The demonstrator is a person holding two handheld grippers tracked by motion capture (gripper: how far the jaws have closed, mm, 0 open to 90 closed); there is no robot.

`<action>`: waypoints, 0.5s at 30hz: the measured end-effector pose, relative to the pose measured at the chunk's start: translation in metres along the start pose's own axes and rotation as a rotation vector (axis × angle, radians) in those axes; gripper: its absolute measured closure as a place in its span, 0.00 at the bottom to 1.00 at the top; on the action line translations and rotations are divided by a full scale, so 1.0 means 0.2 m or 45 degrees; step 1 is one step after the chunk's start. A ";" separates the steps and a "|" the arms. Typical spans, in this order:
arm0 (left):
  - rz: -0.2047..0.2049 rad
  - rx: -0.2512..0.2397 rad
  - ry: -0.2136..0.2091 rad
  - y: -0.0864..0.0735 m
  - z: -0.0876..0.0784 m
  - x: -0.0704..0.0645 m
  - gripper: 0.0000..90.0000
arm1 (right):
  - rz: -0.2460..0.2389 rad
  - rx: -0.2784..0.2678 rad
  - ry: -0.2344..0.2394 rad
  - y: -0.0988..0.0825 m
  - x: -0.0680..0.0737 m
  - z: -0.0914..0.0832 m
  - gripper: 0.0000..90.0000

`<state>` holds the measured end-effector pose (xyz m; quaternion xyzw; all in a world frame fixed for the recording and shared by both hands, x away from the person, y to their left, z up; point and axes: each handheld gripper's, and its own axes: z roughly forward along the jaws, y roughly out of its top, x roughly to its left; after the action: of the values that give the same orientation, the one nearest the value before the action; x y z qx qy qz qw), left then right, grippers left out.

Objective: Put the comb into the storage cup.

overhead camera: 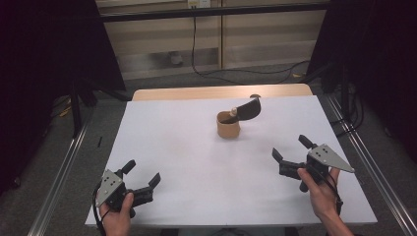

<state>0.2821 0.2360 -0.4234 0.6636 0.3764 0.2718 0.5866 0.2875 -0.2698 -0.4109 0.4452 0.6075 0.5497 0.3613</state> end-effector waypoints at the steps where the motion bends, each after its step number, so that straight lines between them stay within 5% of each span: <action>1: 0.006 0.005 0.005 0.00 0.00 0.00 0.03 | -0.004 -0.003 -0.008 0.00 -0.01 -0.01 0.01; 15: -0.005 -0.012 0.024 0.01 -0.01 -0.01 0.03 | -0.028 0.029 -0.033 -0.05 -0.03 -0.14 0.00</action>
<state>0.2792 0.2346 -0.4219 0.6574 0.3817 0.2787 0.5869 0.2619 -0.2862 -0.4171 0.4496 0.6138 0.5331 0.3700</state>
